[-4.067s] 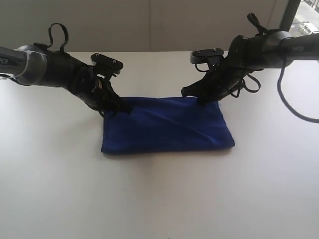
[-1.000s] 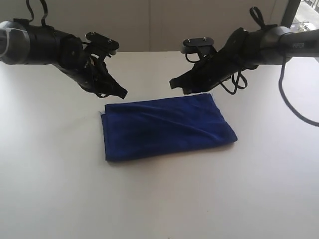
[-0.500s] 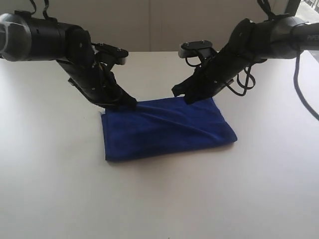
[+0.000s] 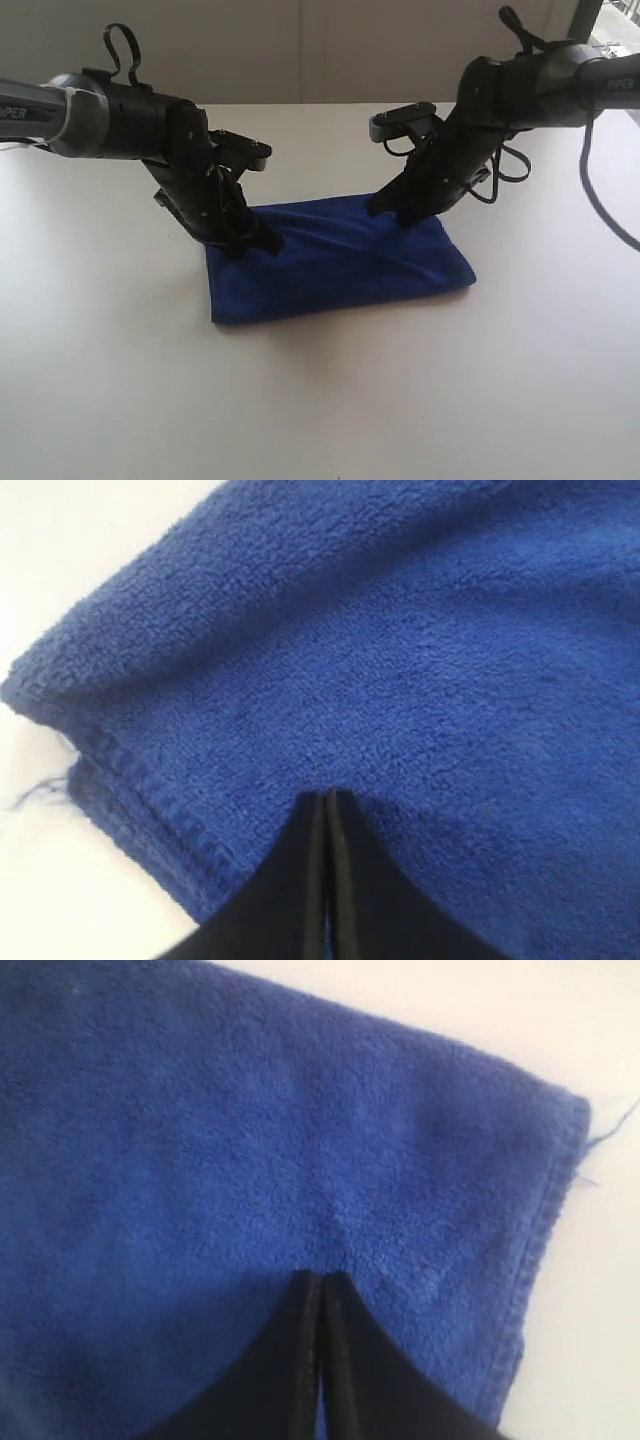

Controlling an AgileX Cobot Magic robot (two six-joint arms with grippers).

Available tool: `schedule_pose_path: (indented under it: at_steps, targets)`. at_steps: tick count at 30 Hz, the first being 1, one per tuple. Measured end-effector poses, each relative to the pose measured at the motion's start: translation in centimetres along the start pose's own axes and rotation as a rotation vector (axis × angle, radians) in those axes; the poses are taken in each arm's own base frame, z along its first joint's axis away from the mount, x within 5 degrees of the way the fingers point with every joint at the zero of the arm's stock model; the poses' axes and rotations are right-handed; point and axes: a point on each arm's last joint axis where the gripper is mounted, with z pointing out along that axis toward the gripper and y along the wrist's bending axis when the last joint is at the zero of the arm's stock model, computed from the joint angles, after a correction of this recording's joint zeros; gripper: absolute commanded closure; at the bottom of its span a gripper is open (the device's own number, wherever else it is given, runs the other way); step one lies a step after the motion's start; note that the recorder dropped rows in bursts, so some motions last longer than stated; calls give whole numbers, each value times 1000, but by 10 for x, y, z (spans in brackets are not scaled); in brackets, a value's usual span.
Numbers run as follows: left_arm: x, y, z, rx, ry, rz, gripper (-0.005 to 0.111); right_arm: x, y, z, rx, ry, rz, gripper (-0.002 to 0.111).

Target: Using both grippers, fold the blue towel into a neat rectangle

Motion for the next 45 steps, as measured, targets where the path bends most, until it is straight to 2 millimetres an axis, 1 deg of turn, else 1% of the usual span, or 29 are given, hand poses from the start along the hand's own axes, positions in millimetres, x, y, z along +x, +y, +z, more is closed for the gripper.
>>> schedule_pose_path:
  at_steps: [2,3,14,22,30,33,36,39,42,45]
  targets:
    - [0,0,1,0,3,10,107,4,-1,9,-3,27,13,108]
    - [0,0,2,0,4,15,107,4,-1,10,1,30,29,108]
    - [-8,1,13,-12,-82,105,107,7,-4,9,34,59,139,108]
    - [-14,2,17,-27,-143,156,107,9,-5,7,59,84,208,108]
    - [-14,16,18,-34,-166,110,107,9,-6,5,66,79,236,108]
    - [-14,15,13,-25,-153,103,107,6,-6,-1,69,56,235,108]
    - [-10,13,1,-10,-110,101,107,-2,-5,-15,79,-10,226,108]
    - [-13,6,-20,6,-130,99,107,-7,-5,-23,85,-60,216,108]
    - [-15,0,-33,28,-146,87,107,-11,-5,-24,85,-101,214,108]
    - [-11,-8,-34,60,-112,86,107,-13,-5,-17,64,-126,224,108]
